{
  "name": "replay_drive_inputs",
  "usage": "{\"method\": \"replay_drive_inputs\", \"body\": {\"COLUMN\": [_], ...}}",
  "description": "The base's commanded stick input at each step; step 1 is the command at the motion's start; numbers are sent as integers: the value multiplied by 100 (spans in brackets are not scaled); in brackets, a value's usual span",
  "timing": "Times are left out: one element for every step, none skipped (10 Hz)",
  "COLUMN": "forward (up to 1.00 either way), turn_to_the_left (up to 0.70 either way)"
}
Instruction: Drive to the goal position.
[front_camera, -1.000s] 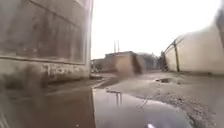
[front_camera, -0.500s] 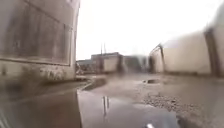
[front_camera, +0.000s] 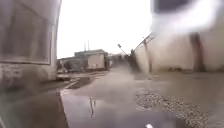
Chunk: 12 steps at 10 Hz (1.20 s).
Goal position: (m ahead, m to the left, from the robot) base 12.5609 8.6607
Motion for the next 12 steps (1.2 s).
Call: {"method": "replay_drive_inputs", "body": {"forward": [50, 50, 50, 50, 50, 50, 50, 50, 50, 50, 50, 50], "turn_to_the_left": [0, 7, 7, 7, 7, 7, 7, 7, 7, 7, 7, 7]}}
